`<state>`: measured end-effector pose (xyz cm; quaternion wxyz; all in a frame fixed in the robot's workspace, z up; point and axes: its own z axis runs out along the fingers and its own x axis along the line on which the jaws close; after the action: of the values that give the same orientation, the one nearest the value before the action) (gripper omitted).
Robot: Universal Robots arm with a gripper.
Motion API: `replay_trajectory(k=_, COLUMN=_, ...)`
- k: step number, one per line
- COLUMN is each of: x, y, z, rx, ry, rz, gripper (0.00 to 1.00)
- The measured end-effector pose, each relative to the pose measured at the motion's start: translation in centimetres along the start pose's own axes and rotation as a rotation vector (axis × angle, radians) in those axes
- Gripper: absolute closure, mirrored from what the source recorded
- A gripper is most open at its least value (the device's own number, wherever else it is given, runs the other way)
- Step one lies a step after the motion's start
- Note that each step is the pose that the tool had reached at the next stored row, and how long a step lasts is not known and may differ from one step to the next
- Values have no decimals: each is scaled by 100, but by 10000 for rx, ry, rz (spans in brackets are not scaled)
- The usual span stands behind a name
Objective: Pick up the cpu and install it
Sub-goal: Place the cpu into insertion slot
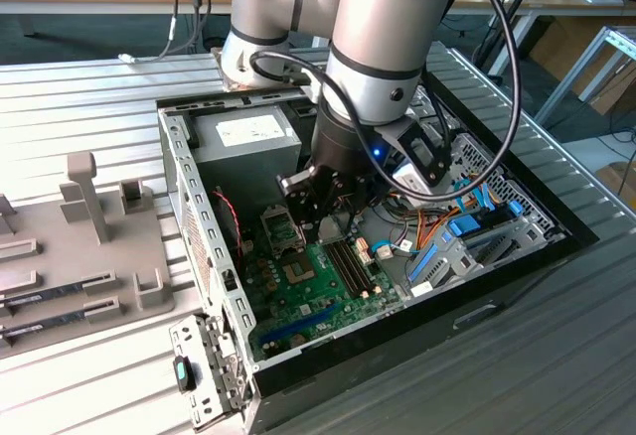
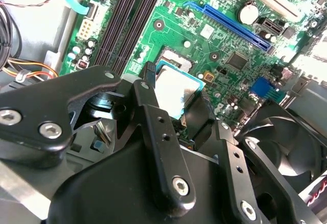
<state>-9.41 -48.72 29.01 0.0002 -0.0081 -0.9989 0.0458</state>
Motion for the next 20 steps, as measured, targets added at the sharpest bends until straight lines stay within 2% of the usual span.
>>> replay_trajectory(k=20, x=-10, y=15, z=98, rx=-1, ry=0, rz=1, gripper=53)
